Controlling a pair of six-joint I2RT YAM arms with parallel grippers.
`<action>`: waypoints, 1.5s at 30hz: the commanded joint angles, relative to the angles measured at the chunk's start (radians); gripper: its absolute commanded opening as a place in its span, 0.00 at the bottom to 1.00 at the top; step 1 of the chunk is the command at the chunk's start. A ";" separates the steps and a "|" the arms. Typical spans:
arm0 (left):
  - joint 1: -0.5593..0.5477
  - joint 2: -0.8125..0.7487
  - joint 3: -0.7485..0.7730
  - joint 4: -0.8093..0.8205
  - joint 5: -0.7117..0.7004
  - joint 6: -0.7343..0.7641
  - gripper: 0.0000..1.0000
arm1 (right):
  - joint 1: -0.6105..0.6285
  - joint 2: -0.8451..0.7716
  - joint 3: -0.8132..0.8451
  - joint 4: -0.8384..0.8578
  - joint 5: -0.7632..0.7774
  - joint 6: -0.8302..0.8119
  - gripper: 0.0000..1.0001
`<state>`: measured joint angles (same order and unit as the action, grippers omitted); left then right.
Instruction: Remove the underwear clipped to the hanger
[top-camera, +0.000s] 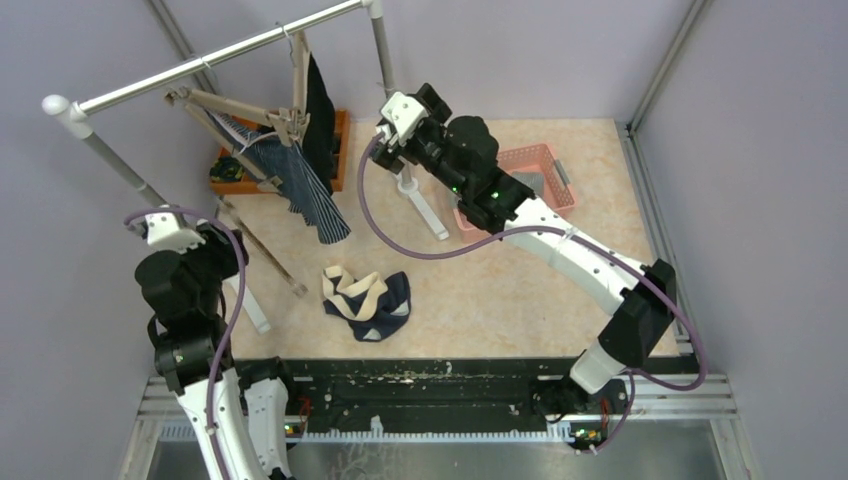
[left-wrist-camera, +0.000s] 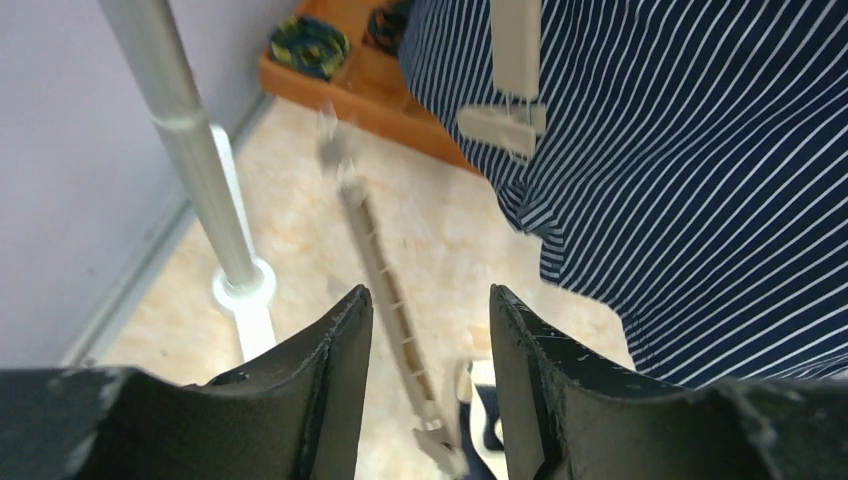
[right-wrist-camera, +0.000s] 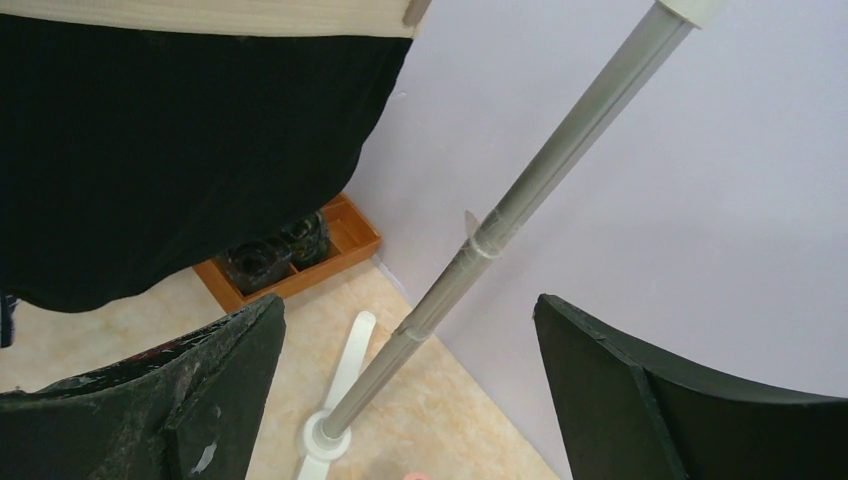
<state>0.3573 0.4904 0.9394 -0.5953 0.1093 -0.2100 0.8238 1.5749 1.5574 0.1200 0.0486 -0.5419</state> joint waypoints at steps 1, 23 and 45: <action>0.008 -0.015 -0.042 -0.027 0.102 -0.077 0.52 | -0.032 -0.052 -0.001 0.071 -0.041 0.043 0.95; 0.006 0.108 -0.298 0.557 0.280 -0.144 0.45 | -0.071 -0.080 -0.038 0.059 -0.051 0.076 0.97; -0.015 0.365 -0.328 1.108 0.447 -0.222 0.52 | -0.071 -0.068 -0.058 0.081 -0.096 0.115 0.97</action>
<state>0.3531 0.8131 0.6353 0.3351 0.5076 -0.3744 0.7563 1.5326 1.4921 0.1360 -0.0246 -0.4484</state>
